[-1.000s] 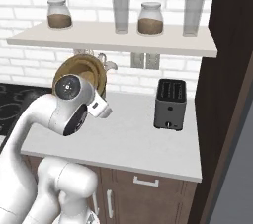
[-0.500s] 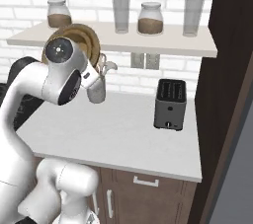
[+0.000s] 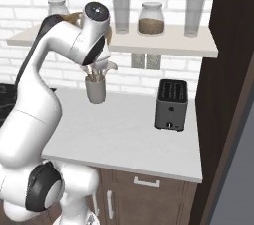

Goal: Pick up the bowls on the counter and stack them on top of one another in the open cabinet. Place the smaller bowl on top of the larger bowl.

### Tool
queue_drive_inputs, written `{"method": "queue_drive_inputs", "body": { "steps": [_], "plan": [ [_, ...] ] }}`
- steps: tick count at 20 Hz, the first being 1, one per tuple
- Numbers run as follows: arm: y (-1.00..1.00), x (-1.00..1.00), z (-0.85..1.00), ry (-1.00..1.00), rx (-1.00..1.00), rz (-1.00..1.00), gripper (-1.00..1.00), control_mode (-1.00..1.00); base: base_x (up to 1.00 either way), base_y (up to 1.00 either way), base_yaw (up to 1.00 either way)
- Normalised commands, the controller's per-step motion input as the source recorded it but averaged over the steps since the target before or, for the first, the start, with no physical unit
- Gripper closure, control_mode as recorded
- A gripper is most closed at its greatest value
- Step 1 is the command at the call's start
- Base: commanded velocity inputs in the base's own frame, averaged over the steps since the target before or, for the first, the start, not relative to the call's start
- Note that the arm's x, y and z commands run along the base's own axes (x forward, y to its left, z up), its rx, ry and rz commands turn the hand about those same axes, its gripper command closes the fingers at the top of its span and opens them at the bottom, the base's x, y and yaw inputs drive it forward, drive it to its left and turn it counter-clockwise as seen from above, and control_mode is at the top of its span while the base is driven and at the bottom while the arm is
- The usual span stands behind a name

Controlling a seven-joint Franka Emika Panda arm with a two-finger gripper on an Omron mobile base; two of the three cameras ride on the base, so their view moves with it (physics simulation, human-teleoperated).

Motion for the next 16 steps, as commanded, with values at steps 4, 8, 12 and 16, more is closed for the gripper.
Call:
{"method": "queue_drive_inputs", "body": {
  "steps": [4,8,12,16],
  "plan": [
    [0.32,0.51,0.00,0.00,0.02,0.00,1.00,-1.00,0.00,0.00,0.00],
    [0.45,0.67,0.03,0.00,0.00,-0.01,1.00,-1.00,0.00,0.00,0.00],
    [0.33,0.80,0.11,0.00,-0.01,-0.06,1.00,-1.00,0.00,0.00,0.00],
    [0.04,0.80,0.04,0.03,0.00,-0.08,1.00,-1.00,0.00,0.00,0.00]
  ]
}}
